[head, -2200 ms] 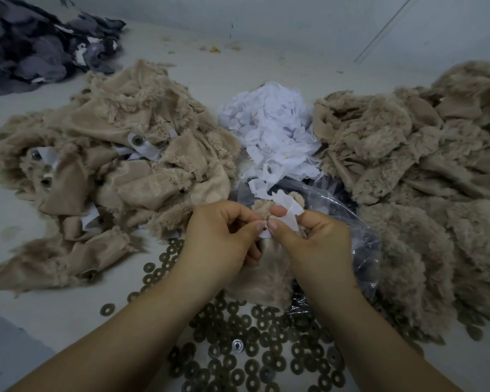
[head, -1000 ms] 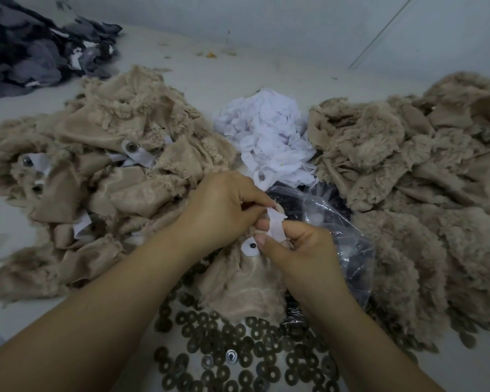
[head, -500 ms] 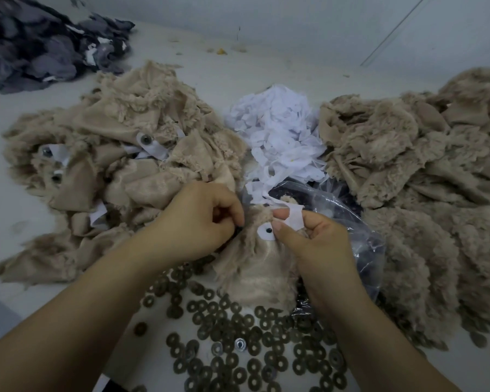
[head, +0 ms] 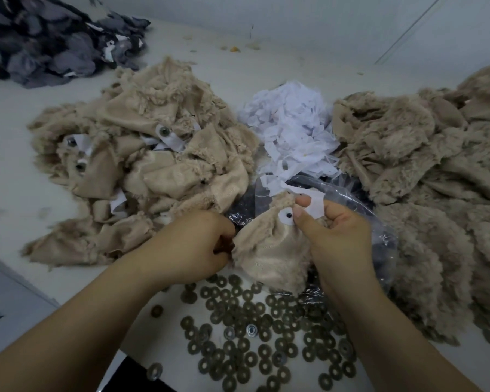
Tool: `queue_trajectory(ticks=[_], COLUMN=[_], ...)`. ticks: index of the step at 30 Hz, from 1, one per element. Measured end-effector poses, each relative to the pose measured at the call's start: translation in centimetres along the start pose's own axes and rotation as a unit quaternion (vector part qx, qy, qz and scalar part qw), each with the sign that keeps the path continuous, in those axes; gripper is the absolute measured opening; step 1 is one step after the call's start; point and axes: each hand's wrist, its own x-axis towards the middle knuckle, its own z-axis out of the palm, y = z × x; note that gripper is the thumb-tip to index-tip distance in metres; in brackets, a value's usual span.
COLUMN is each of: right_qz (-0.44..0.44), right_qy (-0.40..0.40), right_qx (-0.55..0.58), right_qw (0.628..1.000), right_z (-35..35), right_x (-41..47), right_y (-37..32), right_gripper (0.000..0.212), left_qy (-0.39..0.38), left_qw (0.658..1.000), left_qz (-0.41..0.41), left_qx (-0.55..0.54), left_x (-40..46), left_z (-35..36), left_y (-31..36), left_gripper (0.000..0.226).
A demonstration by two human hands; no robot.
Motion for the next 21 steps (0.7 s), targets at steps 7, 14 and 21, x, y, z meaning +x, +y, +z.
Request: queue_trajectory(ticks=[7,14,21], right_qz=[-0.006,-0.007,-0.01], right_qy=[0.006,0.007,0.006], right_qx=[-0.004,-0.008,-0.014], right_qw=[1.0,1.0,1.0], right_z=[0.1,0.2,0.1], right_x=[0.0,0.0,0.1], right_y=[0.0,0.0,0.0], right_gripper=[0.014,0.016,0.015], left_qy=[-0.091,-0.062,-0.083], left_qw=[0.993,0.997,0.995], left_qz=[0.011,0.022,0.016], left_qx=[-0.073,-0.03,-0.053], left_x=[-0.5,-0.7,-0.4], left_z=[0.1,1.6,1.9], left_y=[1.6,2.8,2.9], left_gripper=[0.024,0.017,0.009])
